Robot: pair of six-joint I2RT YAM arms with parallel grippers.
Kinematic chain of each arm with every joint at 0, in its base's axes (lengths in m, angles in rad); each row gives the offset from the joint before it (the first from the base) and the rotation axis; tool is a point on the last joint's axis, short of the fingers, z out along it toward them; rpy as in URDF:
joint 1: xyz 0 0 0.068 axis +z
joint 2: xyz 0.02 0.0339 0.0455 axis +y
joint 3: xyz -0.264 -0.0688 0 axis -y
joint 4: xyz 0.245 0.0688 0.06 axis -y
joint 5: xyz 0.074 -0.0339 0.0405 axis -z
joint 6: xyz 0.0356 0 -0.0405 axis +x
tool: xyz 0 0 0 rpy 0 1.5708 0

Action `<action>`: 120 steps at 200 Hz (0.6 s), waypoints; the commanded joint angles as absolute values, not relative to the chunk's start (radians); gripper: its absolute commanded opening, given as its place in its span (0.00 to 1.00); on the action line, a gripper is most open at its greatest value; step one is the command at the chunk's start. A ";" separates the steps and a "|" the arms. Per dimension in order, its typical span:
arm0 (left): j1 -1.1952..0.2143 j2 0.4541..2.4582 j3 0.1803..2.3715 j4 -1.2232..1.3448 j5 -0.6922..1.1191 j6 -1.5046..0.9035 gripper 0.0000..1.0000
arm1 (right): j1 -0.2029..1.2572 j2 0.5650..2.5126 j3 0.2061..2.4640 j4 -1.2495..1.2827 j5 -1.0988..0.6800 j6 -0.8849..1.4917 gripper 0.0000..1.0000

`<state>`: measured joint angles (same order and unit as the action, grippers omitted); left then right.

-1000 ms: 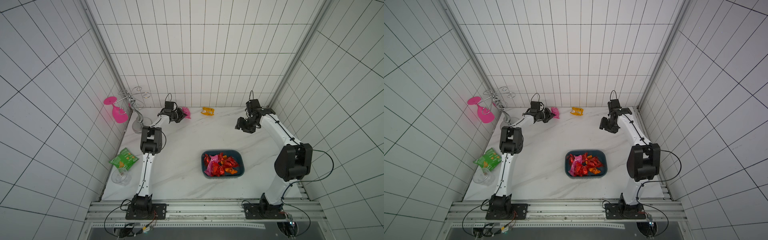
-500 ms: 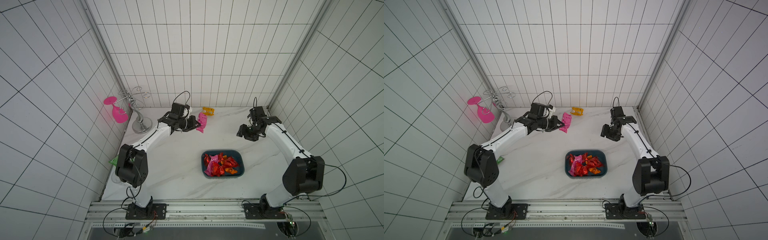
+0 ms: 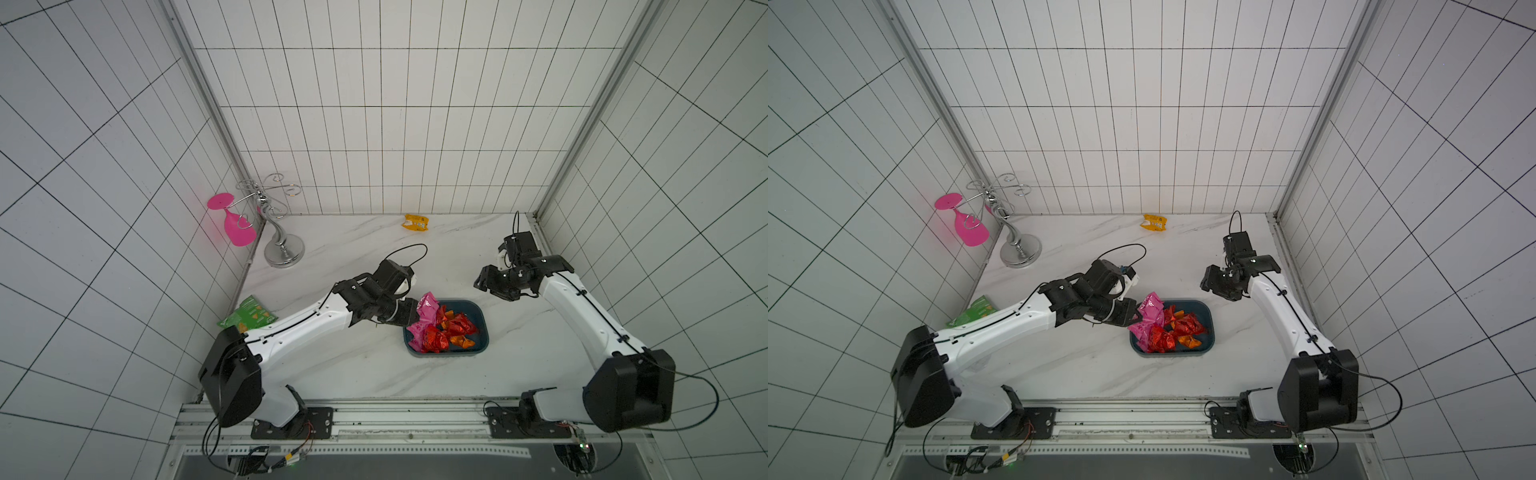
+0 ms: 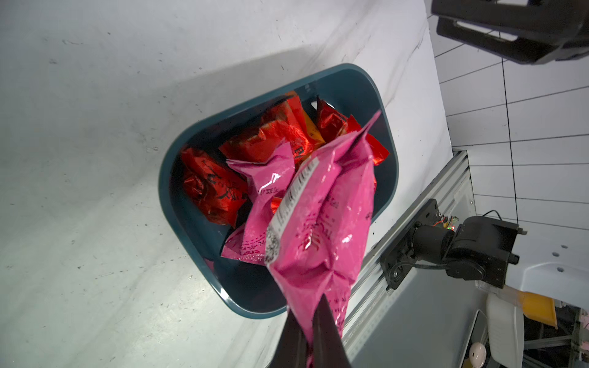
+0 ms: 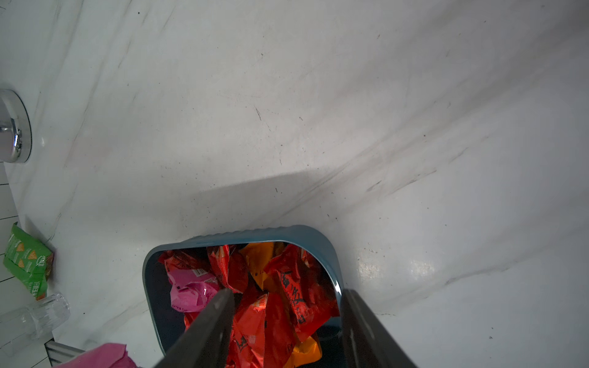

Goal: Put the tea bags into the storage box
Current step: Place the tea bag in the storage box.

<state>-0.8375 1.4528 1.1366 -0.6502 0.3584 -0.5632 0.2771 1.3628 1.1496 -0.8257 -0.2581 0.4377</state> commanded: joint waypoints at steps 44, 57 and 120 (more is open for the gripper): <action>-0.888 1.590 1.172 -0.542 0.390 -0.508 0.07 | 0.293 1.281 1.075 -0.815 -0.248 0.452 0.58; -0.903 1.636 1.211 -0.528 0.398 -0.514 0.07 | 0.293 1.270 1.066 -0.816 -0.243 0.453 0.58; -0.924 1.757 1.261 -0.557 0.335 -0.563 0.22 | 0.293 1.226 1.044 -0.827 -0.215 0.457 0.58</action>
